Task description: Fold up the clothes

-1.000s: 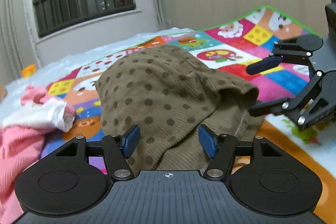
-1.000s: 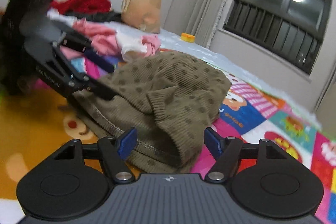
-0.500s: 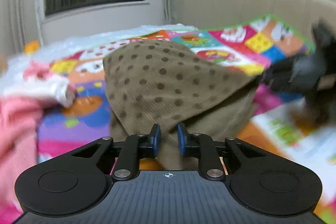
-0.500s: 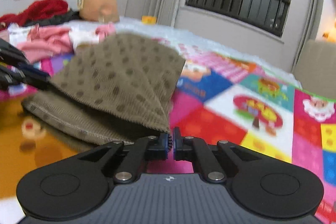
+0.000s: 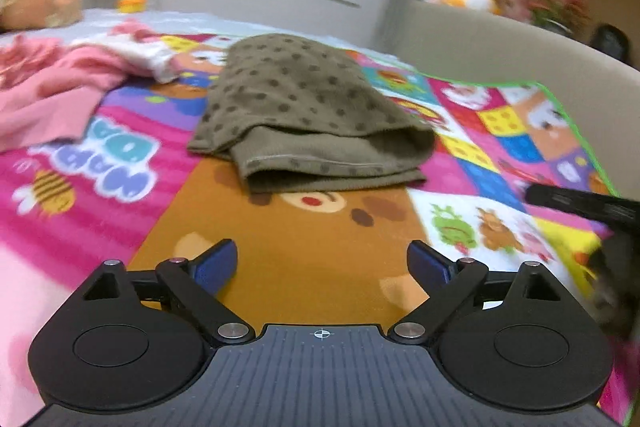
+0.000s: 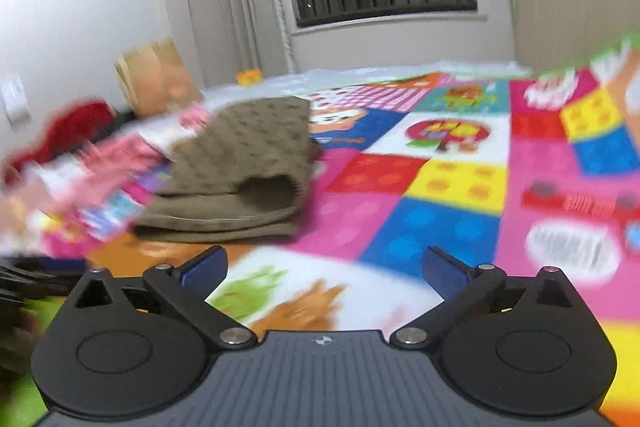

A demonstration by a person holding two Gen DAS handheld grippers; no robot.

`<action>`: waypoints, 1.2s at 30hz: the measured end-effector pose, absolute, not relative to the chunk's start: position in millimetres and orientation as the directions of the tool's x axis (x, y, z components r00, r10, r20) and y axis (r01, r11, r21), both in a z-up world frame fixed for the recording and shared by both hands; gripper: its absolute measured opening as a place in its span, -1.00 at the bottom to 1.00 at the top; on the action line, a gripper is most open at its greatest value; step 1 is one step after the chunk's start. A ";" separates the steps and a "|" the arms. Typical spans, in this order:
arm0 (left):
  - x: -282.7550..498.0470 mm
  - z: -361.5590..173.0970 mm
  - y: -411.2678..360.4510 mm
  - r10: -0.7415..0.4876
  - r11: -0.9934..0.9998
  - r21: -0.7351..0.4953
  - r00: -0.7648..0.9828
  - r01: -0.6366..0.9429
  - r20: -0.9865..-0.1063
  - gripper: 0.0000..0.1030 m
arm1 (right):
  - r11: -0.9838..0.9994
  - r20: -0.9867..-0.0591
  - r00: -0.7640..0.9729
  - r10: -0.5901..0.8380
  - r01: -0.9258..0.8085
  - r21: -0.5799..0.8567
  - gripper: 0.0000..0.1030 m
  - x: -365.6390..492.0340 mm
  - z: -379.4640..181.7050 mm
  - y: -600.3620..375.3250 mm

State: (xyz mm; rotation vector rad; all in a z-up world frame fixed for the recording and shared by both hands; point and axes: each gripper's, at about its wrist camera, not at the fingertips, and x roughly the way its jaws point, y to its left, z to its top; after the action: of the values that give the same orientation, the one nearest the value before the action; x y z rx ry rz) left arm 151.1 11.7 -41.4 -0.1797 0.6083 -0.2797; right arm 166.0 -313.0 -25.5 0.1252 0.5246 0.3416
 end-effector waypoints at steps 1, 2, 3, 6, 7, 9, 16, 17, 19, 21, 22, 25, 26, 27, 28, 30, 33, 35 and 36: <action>150.9 -43.4 8.4 -0.272 0.959 -0.218 0.795 0.180 -0.542 0.87 | 0.925 -0.463 0.803 0.374 -0.291 0.243 1.00 159.4 -25.8 -315.6; 150.8 -45.3 5.2 -0.234 0.970 -0.188 0.805 0.155 -0.546 0.89 | 0.925 -0.466 0.801 0.376 -0.289 0.248 1.00 154.4 -28.1 -314.6; 150.6 -47.2 1.9 -0.195 0.979 -0.157 0.813 0.129 -0.549 0.90 | 0.929 -0.472 0.802 0.366 -0.287 0.233 1.00 149.9 -31.6 -311.8; 148.6 -49.0 -3.8 -0.129 0.991 -0.103 0.829 0.086 -0.544 0.93 | 0.946 -0.485 0.812 0.325 -0.285 0.155 1.00 144.7 -36.6 -298.2; 147.6 -48.2 -2.4 -0.119 0.992 -0.107 0.834 0.073 -0.538 0.94 | 0.949 -0.487 0.816 0.312 -0.287 0.128 1.00 143.3 -36.8 -293.2; 147.1 -46.3 3.0 -0.108 0.990 -0.131 0.840 0.045 -0.532 0.98 | 0.952 -0.475 0.829 0.295 -0.294 0.079 1.00 140.6 -35.9 -284.0; 153.2 -44.7 10.3 -0.085 0.991 -0.134 0.849 0.017 -0.522 1.00 | 0.950 -0.488 0.836 0.252 -0.309 -0.038 1.00 159.5 -42.2 -257.3; 154.7 -46.6 8.2 -0.083 0.992 -0.123 0.844 0.020 -0.530 1.00 | 0.953 -0.532 0.815 0.228 -0.299 -0.049 1.00 167.1 -46.3 -253.8; 158.1 -52.3 3.4 -0.075 0.995 -0.096 0.832 0.025 -0.550 1.00 | 0.957 -0.589 0.783 0.202 -0.285 -0.051 1.00 178.0 -51.2 -251.0; 158.8 -54.9 1.7 -0.066 0.996 -0.088 0.828 0.021 -0.556 1.00 | 0.959 -0.611 0.765 0.202 -0.281 -0.034 1.00 183.0 -54.2 -252.3; 158.2 -56.0 1.3 -0.065 0.996 -0.086 0.829 0.020 -0.555 1.00 | 0.960 -0.613 0.762 0.207 -0.278 -0.022 1.00 183.6 -55.1 -254.1; 155.9 -57.6 1.5 -0.068 0.996 -0.089 0.831 0.022 -0.551 1.00 | 0.969 -0.598 0.777 0.198 -0.246 0.002 1.00 180.6 -56.1 -259.5; 155.9 -57.6 1.2 -0.067 0.996 -0.088 0.831 0.022 -0.552 1.00 | 0.972 -0.594 0.781 0.192 -0.236 0.003 1.00 179.9 -56.3 -260.3; 156.9 -57.4 1.6 -0.067 0.996 -0.087 0.830 0.022 -0.553 1.00 | 0.973 -0.591 0.784 0.187 -0.230 0.003 1.00 179.6 -56.4 -260.9; 156.7 -57.3 1.3 -0.066 0.996 -0.085 0.831 0.022 -0.553 1.00 | 0.975 -0.589 0.787 0.182 -0.224 0.002 1.00 179.2 -56.5 -261.6; 155.3 -57.3 1.4 -0.068 0.996 -0.088 0.833 0.023 -0.549 1.00 | 0.975 -0.588 0.789 0.179 -0.222 -0.002 1.00 179.6 -55.8 -261.6; 154.2 -57.2 3.7 -0.076 0.995 -0.102 0.836 0.024 -0.543 1.00 | 0.975 -0.581 0.794 0.177 -0.222 -0.007 1.00 178.5 -55.4 -261.5; 153.9 -57.2 3.7 -0.076 0.994 -0.104 0.837 0.023 -0.542 1.00 | 0.975 -0.576 0.798 0.177 -0.222 -0.008 1.00 177.4 -55.3 -261.5; 154.0 -57.2 3.4 -0.076 0.994 -0.103 0.837 0.023 -0.542 1.00 | 0.975 -0.575 0.799 0.176 -0.221 -0.009 1.00 177.3 -55.4 -261.4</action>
State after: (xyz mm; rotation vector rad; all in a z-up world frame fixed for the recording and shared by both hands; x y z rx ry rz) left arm 154.0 3.4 -57.2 -0.0935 0.5774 -0.0524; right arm 177.3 -261.4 -55.4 -0.0773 0.6094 0.2135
